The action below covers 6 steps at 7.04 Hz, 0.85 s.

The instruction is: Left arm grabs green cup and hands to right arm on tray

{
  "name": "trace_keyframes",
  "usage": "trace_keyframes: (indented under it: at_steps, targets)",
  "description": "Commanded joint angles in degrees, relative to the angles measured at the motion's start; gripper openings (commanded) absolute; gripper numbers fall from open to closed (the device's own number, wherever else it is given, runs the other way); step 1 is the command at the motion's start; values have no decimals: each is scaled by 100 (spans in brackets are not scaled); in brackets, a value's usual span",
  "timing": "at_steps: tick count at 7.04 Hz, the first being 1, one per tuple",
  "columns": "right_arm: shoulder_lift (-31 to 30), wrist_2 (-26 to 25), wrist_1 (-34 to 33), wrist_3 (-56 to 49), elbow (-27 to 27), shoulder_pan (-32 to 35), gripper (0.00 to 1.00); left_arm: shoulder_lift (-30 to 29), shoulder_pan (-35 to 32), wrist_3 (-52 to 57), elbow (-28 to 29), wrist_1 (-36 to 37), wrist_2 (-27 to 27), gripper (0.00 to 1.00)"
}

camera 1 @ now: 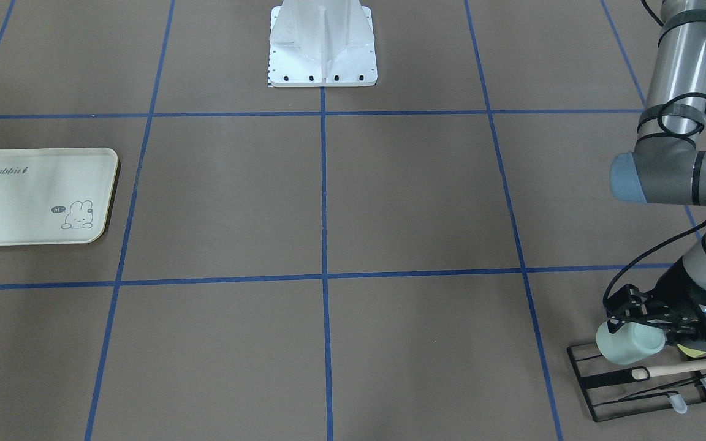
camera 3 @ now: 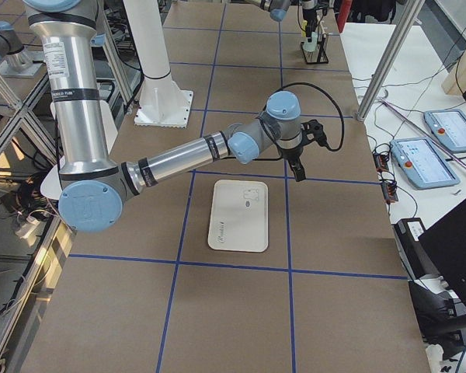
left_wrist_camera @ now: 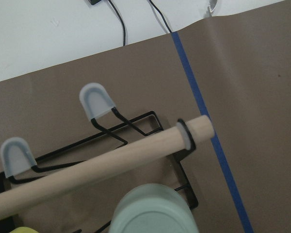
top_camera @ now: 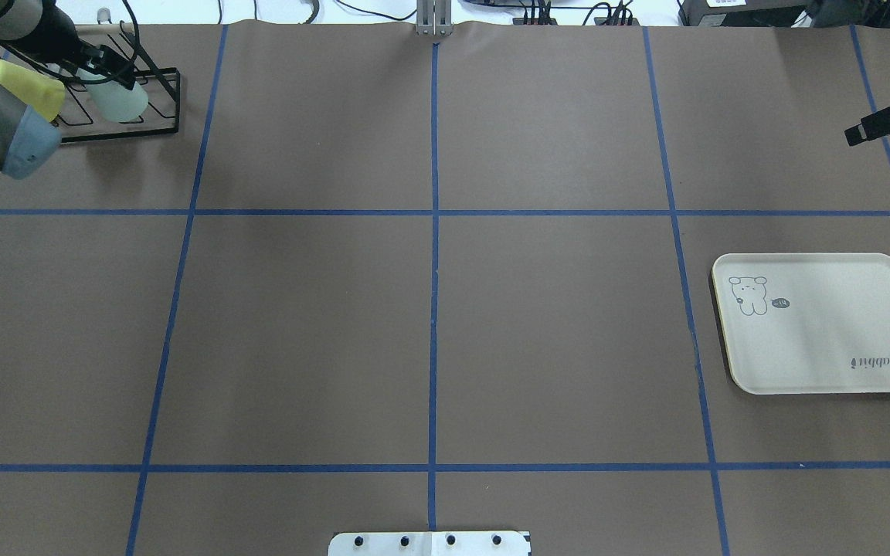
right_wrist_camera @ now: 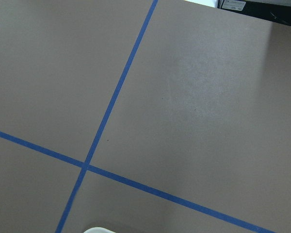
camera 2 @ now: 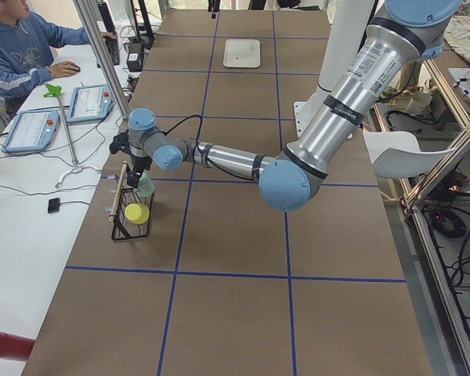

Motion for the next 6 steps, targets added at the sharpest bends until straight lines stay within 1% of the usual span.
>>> trace_keyframes:
  at_steps: [1,3,4,5,6]
  targets:
    - [0,0,0,6,9,0,99,-3,5,26,13,-9,6,95]
    - [0,9,0,6,18,0,99,6,5,53,4,-17,6,48]
    - [0,9,9,-3,18,0,99,6,-3,53,-22,-9,6,32]
    - [0,9,0,6,35,0,99,14,-38,44,-92,-9,6,24]
    - [18,9,0,6,35,0,99,32,-82,44,-214,0,6,24]
